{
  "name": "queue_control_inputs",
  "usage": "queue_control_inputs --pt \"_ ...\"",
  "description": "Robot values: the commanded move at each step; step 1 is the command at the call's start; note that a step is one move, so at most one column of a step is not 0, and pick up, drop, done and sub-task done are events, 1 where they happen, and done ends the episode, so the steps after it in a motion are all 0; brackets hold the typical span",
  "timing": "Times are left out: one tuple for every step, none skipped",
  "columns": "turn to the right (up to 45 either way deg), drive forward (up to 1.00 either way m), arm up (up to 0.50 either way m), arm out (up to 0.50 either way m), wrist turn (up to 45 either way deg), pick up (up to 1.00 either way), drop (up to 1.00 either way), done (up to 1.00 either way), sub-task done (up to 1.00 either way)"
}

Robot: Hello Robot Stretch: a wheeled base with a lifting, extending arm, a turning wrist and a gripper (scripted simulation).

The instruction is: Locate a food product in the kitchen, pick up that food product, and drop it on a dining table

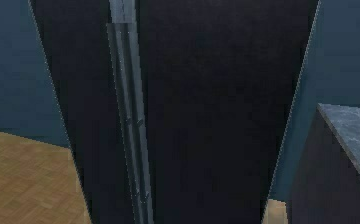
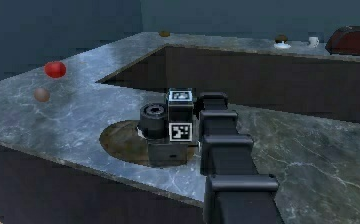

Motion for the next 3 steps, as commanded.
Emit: queue_control_inputs --pt "0.0 0.0 -0.12 0.0 0.0 0.0 0.0 0.0 0.0" --pt "0.0 0.0 0.0 0.0 0.0 1.0 0.0 0.0 0.0" --pt "0.0 0.0 0.1 0.0 0.0 0.0 0.0 0.0 0.0"
